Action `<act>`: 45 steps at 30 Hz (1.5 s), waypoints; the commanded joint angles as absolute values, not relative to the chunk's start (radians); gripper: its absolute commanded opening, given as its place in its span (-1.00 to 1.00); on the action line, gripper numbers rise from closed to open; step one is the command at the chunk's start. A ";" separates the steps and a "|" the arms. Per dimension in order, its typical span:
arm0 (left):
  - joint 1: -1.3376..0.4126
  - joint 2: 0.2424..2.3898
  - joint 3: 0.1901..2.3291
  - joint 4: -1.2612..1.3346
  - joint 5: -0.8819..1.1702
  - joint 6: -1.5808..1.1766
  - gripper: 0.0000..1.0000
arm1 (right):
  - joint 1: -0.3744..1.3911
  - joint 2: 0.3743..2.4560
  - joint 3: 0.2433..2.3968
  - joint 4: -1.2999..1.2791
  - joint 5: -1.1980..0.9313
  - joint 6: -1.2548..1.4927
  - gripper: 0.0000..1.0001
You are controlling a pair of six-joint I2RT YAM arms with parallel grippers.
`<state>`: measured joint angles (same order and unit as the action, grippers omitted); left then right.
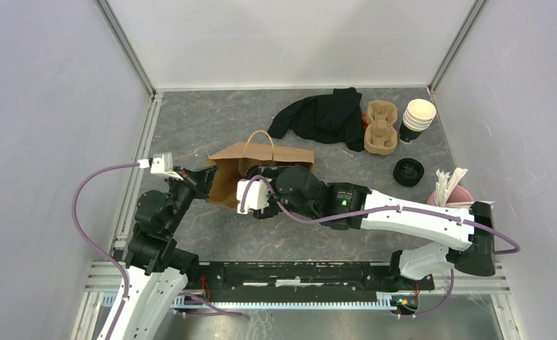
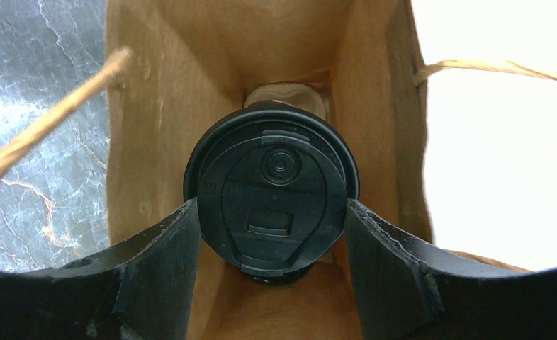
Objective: Pack the takeout coffee
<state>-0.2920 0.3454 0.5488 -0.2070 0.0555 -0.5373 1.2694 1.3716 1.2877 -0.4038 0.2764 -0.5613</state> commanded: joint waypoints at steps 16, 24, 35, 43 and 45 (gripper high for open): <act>-0.290 0.287 0.500 -0.174 0.102 -0.595 -0.96 | 1.292 1.318 1.151 -0.192 0.426 -0.637 -1.00; -0.290 0.287 0.512 -0.185 0.136 -0.613 -0.96 | 1.290 1.367 1.119 -0.137 0.397 -0.834 -1.00; -0.290 0.196 0.500 -0.274 0.155 -0.613 -0.96 | 1.238 1.491 1.209 -0.153 0.306 -0.891 -1.00; -0.290 0.139 0.478 -0.303 0.175 -0.647 -0.96 | 1.184 1.559 1.272 -0.194 0.216 -0.897 -1.00; -0.290 0.138 0.481 -0.305 0.179 -0.657 -0.96 | 1.176 1.580 1.289 -0.192 0.203 -0.896 -1.00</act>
<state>-0.2920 0.1505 0.4828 -0.2993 0.1524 -0.6029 1.1866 1.5513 1.2224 -0.2123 0.2527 -0.8875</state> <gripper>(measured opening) 0.024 0.730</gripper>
